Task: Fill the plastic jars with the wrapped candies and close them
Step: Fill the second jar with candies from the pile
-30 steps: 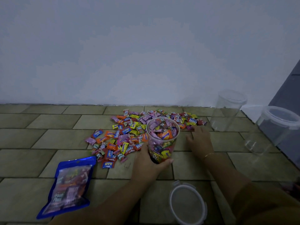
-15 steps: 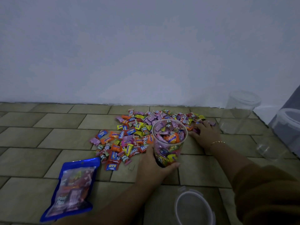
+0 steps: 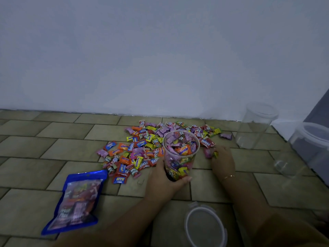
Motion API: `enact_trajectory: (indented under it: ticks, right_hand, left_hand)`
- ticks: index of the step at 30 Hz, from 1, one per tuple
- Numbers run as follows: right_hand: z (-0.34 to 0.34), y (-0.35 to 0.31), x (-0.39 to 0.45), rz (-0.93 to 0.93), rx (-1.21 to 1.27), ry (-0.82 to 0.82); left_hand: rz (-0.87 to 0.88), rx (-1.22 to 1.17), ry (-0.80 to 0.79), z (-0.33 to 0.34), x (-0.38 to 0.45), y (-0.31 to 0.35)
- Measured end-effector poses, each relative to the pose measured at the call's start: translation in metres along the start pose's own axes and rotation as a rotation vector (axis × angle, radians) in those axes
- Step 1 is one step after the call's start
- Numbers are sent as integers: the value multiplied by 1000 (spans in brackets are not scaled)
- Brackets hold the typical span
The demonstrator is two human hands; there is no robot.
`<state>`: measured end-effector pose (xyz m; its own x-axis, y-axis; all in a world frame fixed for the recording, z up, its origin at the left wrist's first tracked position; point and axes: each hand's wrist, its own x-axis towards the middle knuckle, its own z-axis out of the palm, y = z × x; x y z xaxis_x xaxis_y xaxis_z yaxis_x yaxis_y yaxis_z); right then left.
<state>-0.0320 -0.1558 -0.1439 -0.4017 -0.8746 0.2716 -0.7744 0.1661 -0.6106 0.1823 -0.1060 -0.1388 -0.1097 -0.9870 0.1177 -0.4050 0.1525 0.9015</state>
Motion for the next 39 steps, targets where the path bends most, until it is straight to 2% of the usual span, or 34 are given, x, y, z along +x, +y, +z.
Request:
enact_trajectory:
  ticks: [2, 4, 7, 9, 12, 16, 18, 24, 34, 39]
  right_hand:
    - [-8, -3, -4, 120, 75, -1]
    - [-13, -7, -7, 311, 283, 40]
    - [-24, -14, -13, 595, 853, 31]
    - [-38, -31, -16, 709, 1181, -5]
    - [-67, -69, -20, 729, 1589, -26]
    - [-97, -114, -21, 572, 1798, -130]
    - [-102, -132, -21, 479, 1831, -162]
    - [-89, -154, -22, 352, 1701, -250]
    - [-77, -157, -30, 213, 1491, -76]
    - [-73, -157, -32, 207, 1362, -75]
  left_hand:
    - [3, -6, 5, -1, -1, -1]
    - [2, -3, 4, -1, -1, -1]
    - [9, -9, -3, -1, -1, -1]
    - [8, -15, -2, -1, -1, -2]
    - [5, -10, -11, -2, -1, -2]
    - [7, 2, -20, -3, -2, 0]
    - [19, 10, -8, -4, -2, 0]
    - [15, 27, -12, -4, -3, 1]
    - [27, 16, -5, -4, -3, 1]
    - [21, 13, -9, -4, -3, 0]
